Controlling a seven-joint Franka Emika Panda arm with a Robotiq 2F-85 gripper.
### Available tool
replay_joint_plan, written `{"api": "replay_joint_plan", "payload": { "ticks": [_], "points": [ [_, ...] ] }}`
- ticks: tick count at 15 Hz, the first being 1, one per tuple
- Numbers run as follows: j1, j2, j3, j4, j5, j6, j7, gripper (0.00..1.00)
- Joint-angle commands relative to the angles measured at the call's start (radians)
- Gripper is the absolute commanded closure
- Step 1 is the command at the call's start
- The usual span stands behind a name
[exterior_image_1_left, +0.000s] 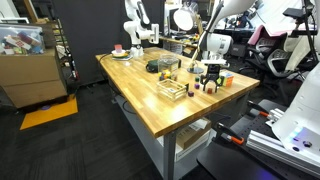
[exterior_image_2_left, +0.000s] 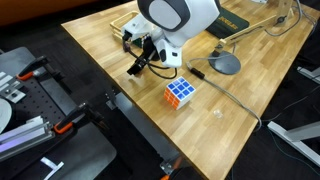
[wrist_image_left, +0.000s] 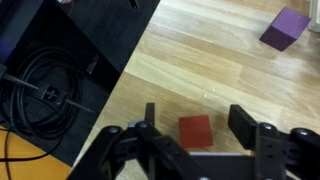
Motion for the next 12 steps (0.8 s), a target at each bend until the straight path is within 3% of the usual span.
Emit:
{"api": "replay_joint_plan", "payload": {
  "ticks": [1,7,12],
  "points": [
    [-0.011,0.011,0.004,0.010,0.028,0.010,0.003,0.55],
    [-0.001,0.001,0.002,0.012,0.013,0.010,-0.001,0.96],
    [0.052,-0.094,0.050,0.003,-0.054,-0.049,-0.079,0.93]
  ]
}}
